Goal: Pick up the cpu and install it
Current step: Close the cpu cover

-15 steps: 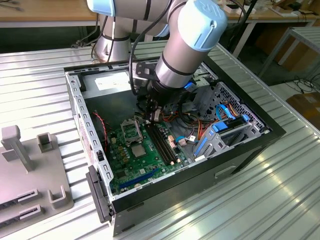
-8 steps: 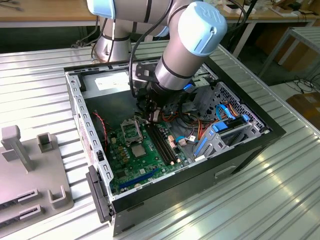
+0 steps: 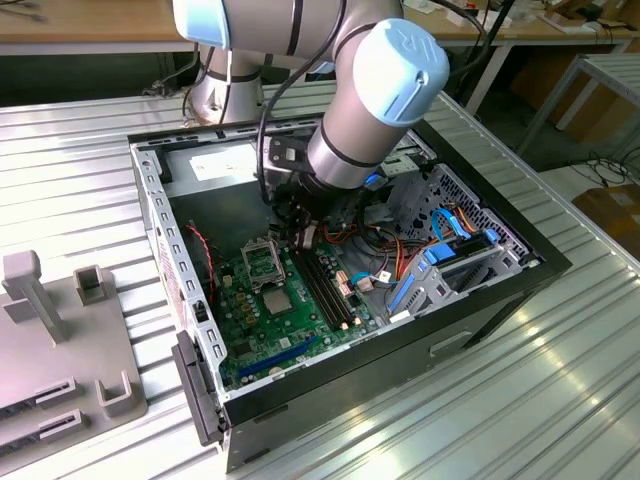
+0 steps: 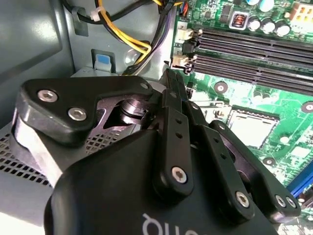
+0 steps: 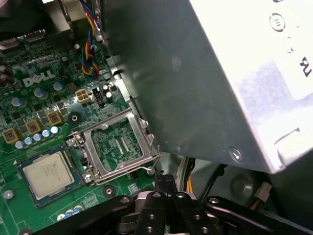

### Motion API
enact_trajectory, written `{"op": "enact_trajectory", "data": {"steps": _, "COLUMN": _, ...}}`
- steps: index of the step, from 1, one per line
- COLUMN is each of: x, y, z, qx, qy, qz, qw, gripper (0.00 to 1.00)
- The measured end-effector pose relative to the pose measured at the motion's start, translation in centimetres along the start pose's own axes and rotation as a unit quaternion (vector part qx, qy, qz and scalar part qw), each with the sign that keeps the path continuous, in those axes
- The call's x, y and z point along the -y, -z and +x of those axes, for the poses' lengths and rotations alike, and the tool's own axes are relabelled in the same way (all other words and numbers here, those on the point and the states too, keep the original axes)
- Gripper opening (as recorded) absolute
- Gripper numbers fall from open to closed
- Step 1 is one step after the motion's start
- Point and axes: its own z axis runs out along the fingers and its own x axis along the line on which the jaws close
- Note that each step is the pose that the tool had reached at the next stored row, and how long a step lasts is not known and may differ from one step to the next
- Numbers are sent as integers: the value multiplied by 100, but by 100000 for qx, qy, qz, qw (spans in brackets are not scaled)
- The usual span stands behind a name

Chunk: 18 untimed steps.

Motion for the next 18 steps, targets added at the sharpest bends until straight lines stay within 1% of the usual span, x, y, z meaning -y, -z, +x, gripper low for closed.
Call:
{"op": "enact_trajectory", "data": {"steps": 5, "x": 8, "y": -46, "z": 10, "qx": 667, "qy": 297, "qz": -388, "qw": 99997, "gripper": 11}}
{"op": "enact_trajectory", "data": {"steps": 6, "x": 10, "y": -60, "z": 12, "qx": 919, "qy": 342, "qz": -508, "qw": 99994, "gripper": 11}}
{"op": "enact_trajectory", "data": {"steps": 7, "x": 11, "y": -68, "z": 14, "qx": 1054, "qy": 378, "qz": -579, "qw": 99992, "gripper": 11}}
{"op": "enact_trajectory", "data": {"steps": 8, "x": 12, "y": -79, "z": 17, "qx": 1159, "qy": 473, "qz": -655, "qw": 99990, "gripper": 11}}
{"op": "enact_trajectory", "data": {"steps": 10, "x": 14, "y": -89, "z": 19, "qx": 1251, "qy": 748, "qz": -781, "qw": 99986, "gripper": 11}}
{"op": "enact_trajectory", "data": {"steps": 14, "x": 14, "y": -92, "z": 19, "qx": 1267, "qy": 878, "qz": -827, "qw": 99985, "gripper": 11}}
{"op": "enact_trajectory", "data": {"steps": 15, "x": 5, "y": -106, "z": 28, "qx": 1266, "qy": 881, "qz": -827, "qw": 99985, "gripper": 11}}
{"op": "enact_trajectory", "data": {"steps": 16, "x": -44, "y": -108, "z": 50, "qx": 649, "qy": 844, "qz": -542, "qw": 99993, "gripper": 11}}
{"op": "enact_trajectory", "data": {"steps": 17, "x": -45, "y": -100, "z": 49, "qx": 428, "qy": 824, "qz": -439, "qw": 99995, "gripper": 11}}
{"op": "enact_trajectory", "data": {"steps": 18, "x": -47, "y": -93, "z": 48, "qx": 286, "qy": 804, "qz": -371, "qw": 99996, "gripper": 11}}
